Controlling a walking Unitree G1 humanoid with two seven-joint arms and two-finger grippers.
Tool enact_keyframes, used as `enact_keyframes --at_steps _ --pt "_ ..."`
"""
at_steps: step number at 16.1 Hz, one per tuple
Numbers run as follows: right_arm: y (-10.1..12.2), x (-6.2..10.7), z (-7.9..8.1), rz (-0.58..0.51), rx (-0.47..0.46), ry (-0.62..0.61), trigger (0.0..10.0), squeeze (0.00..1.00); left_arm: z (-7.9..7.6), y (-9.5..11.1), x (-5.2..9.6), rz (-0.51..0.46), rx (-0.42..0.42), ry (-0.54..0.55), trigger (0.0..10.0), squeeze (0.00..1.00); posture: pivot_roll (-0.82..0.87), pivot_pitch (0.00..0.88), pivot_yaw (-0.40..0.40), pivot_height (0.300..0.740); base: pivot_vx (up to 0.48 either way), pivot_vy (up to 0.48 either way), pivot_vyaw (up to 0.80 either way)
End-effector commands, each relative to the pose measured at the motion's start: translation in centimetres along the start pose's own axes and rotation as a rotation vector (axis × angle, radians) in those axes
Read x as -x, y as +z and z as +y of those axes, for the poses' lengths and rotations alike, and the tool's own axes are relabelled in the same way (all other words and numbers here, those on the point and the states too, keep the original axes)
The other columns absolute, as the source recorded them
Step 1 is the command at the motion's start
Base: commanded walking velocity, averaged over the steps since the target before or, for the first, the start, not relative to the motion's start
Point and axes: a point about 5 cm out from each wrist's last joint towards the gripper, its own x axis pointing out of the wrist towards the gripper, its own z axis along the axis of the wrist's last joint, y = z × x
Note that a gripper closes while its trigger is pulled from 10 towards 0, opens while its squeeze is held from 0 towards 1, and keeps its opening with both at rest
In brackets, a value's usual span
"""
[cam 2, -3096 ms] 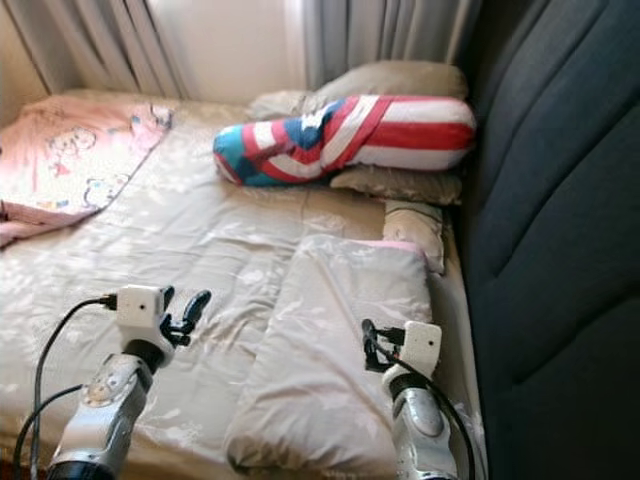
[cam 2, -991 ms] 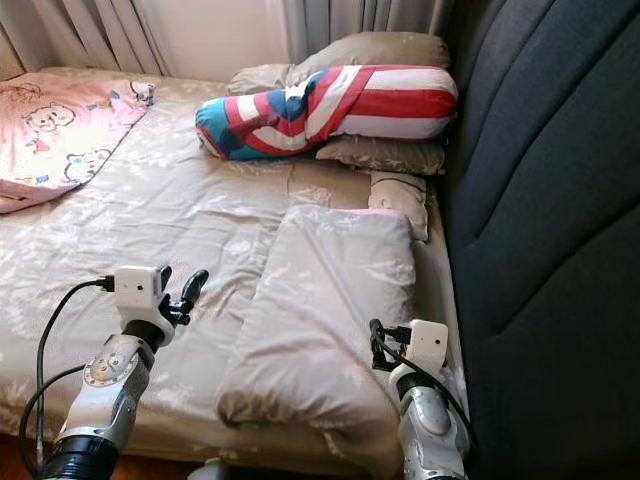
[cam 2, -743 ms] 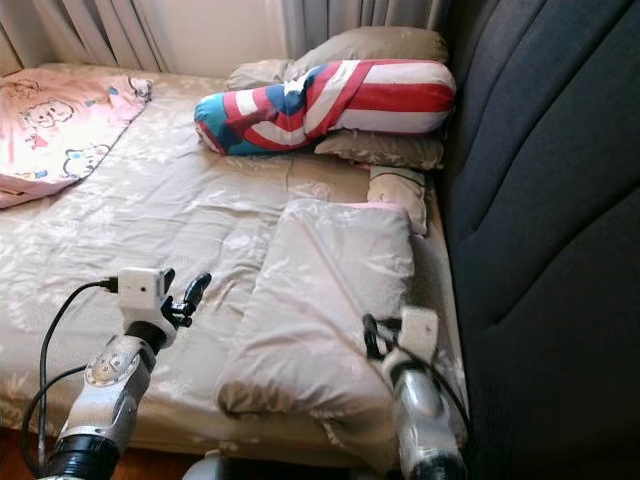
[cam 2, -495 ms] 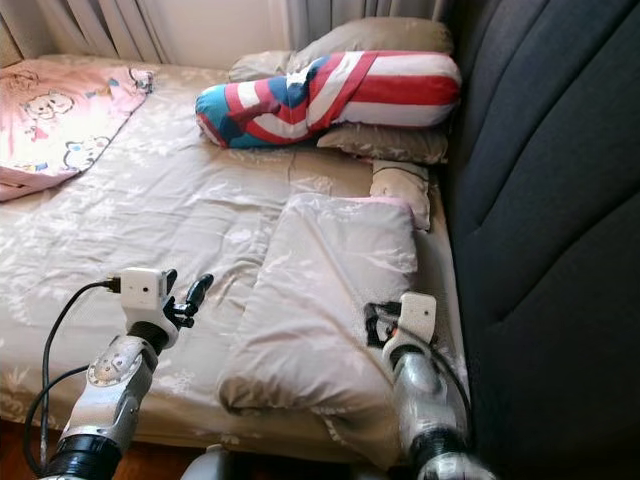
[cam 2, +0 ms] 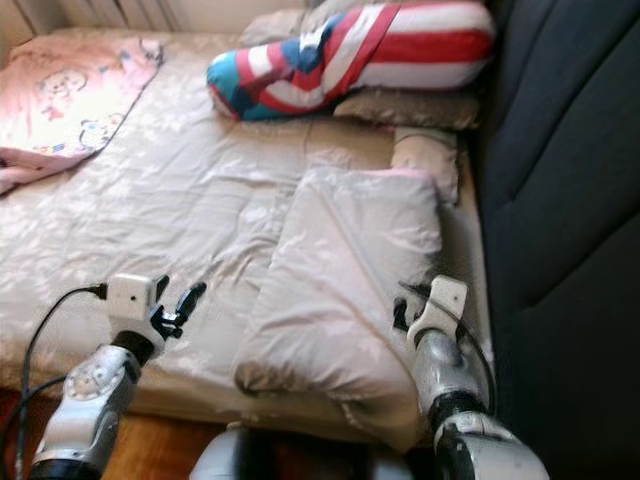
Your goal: Clean up the room
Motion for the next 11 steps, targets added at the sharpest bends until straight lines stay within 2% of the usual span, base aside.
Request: enact_keyframes --at_steps 1,2,7,8,9,11 --pt "-1.0 0.1 0.0 0.049 -0.016 0.001 10.0 1.00 0.3 -0.1 0.6 0.019 -0.007 -0.004 10.0 0.00 0.10 0.296 0.062 0.669 0.000 0.000 0.00" --pt "-1.1 0.1 -0.1 0.055 -0.017 -0.005 10.0 1.00 0.4 0.1 0.7 0.022 -0.009 -0.005 10.0 0.00 0.10 0.299 0.068 0.669 0.000 0.000 0.00" --pt "-2.3 0.4 -2.4 0.101 0.016 -0.129 10.0 1.00 0.1 0.4 1.0 0.050 -0.011 -0.021 10.0 0.00 0.10 0.309 0.082 0.669 0.000 0.000 0.00" --pt "-2.3 0.5 -2.7 0.104 0.011 -0.133 10.0 0.58 0.0 0.4 1.1 0.054 -0.011 -0.024 10.0 0.00 0.10 0.309 0.082 0.669 0.000 0.000 0.00" --pt "-2.4 0.5 -2.8 0.111 0.013 -0.135 10.0 0.00 0.0 0.5 1.1 0.057 -0.010 -0.026 10.0 0.00 0.10 0.305 0.081 0.669 0.000 0.000 0.00" --pt "-3.0 0.6 -2.6 0.154 -0.007 -0.094 10.0 0.00 -0.2 0.6 1.2 0.057 -0.010 -0.030 10.0 0.00 0.10 0.305 0.084 0.669 0.000 0.000 0.00"
